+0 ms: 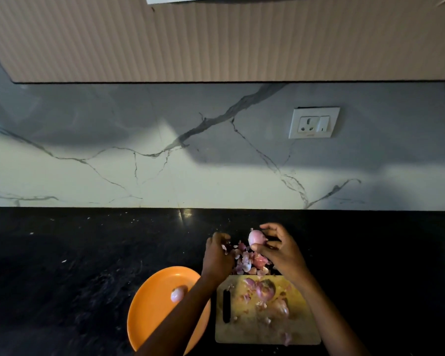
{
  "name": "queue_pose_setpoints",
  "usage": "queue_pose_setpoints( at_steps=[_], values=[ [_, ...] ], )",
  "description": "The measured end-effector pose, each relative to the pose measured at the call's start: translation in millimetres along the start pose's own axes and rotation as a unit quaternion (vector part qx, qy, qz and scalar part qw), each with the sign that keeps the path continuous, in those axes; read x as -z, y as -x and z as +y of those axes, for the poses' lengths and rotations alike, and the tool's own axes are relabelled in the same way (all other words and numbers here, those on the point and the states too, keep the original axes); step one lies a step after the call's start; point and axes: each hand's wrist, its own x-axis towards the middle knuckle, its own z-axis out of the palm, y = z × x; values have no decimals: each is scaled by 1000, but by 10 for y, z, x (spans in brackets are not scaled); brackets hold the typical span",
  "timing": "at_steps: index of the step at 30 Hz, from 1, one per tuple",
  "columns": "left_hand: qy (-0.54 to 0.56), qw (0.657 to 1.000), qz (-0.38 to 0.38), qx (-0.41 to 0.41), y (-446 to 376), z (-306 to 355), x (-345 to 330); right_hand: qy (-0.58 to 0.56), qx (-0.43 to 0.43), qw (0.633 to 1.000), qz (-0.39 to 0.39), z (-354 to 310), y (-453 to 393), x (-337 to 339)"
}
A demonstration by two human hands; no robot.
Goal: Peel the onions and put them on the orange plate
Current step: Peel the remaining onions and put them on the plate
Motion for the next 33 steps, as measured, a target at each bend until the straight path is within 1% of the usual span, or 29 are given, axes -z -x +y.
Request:
queue_pose_setpoints(
  at_steps=[2,4,7,9,11,13,16,19,21,24,29,33],
  values=[
    [36,999,-7,10,-9,7,14,24,6,1000,10,20,20,6],
    [88,995,-30,32,19,99,34,30,12,999,23,23,33,14],
    [161,981,-90,65,11,183,13,20,15,999,27,1,32,30],
    [204,967,-131,77,32,260,17,13,14,999,32,-10,22,28],
    [224,959,-155,76,36,312,18,20,13,999,37,-23,8,18],
    [234,957,-160,68,65,353,6,29,4,999,38,-16,-5,6],
    [251,953,-156,72,76,327,-50,46,-4,999,19,15,-33,7],
    [285,944,-144,84,96,329,-34,20,-14,999,23,-20,-47,-14],
    [295,941,-142,82,94,324,-16,-10,-21,999,44,-40,-54,-32],
    [293,942,-154,59,101,327,-26,-25,-19,997,65,-83,-59,-60],
    [252,958,-134,8,109,290,-83,-18,-32,997,67,-54,-116,-73],
    [219,964,-149,-13,109,242,-49,-46,-71,994,64,-122,-102,-47]
  ],
)
